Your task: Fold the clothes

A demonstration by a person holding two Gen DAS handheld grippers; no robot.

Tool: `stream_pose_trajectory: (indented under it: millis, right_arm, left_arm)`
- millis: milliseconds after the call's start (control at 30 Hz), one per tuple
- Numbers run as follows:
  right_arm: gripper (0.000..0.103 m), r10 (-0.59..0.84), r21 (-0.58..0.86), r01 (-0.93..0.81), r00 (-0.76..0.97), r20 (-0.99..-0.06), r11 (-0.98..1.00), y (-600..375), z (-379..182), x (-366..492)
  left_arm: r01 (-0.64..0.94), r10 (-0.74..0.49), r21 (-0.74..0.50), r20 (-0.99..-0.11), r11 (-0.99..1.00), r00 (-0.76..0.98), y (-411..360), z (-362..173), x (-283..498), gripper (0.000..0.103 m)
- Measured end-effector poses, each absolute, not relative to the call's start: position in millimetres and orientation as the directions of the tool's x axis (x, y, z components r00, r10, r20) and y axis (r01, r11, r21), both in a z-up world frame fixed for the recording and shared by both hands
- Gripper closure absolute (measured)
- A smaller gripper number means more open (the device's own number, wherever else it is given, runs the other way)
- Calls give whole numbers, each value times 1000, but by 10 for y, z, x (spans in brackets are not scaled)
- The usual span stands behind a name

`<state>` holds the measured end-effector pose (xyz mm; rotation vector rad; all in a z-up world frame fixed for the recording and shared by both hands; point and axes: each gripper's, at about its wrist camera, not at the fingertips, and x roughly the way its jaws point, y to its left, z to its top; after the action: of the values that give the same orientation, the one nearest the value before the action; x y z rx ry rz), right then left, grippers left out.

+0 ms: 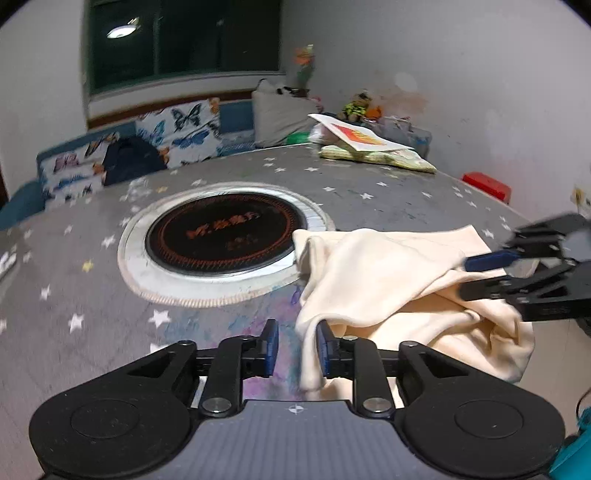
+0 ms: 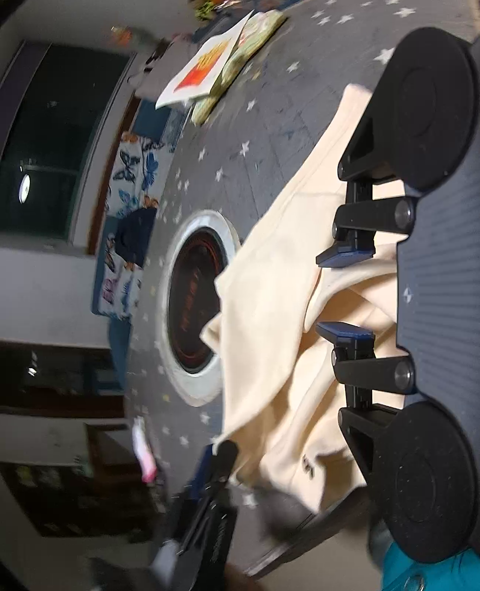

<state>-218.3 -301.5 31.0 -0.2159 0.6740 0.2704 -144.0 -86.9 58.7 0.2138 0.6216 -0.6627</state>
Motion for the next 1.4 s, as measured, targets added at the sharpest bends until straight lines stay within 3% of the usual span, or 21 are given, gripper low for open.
stream_pose_trajectory:
  millis: [100,200,333,533,767,1033,1267,1367,1400]
  right_arm:
    - [72,147,-166,-332,740,-656,929,-2949,188,-2089]
    - [87,132,-176,-323,739,-660,930,-2949,116,-2047]
    - [93,126,-140,-278,756,-642,950,-3084,190,-2136]
    - [94,96,-99,-200,776,-623,975,-3259,263,-2324]
    - [96,69,-70,-145,774,-629,987,-3397,228,-2426]
    - [91,119,-100,-232,767,-631,968,-3249,222,-2345]
    - [87,115,-189,-301,760,-640,935,-2987,102,-2150]
    - [95,119,-167,-278,775,-621,946,-3037,159,-2153]
    - [96,115,-150,-258,782,-612,954,-3087,198,-2166]
  left_arm:
    - [670,-531,21,-591,742,607,-980,599,-1477,69]
    - [725,-573,29,-591,688,568,-1178,589,-1496,69]
    - [786,-614,54,-593,616,522,-1539,540,-1478,69]
    - [865,-680,61,-592,498,433,-2075,462,-1417,69]
    - [887,-655,143,-625,439,425,-2327,259,-1431,69]
    - [880,-615,200,-649,431,448,-2124,161,-1364,70]
    - [871,-611,210,-640,444,465,-2030,144,-1308,82]
    - [863,-614,206,-628,462,478,-1945,173,-1270,83]
    - [857,-610,206,-625,473,487,-1914,181,-1252,90]
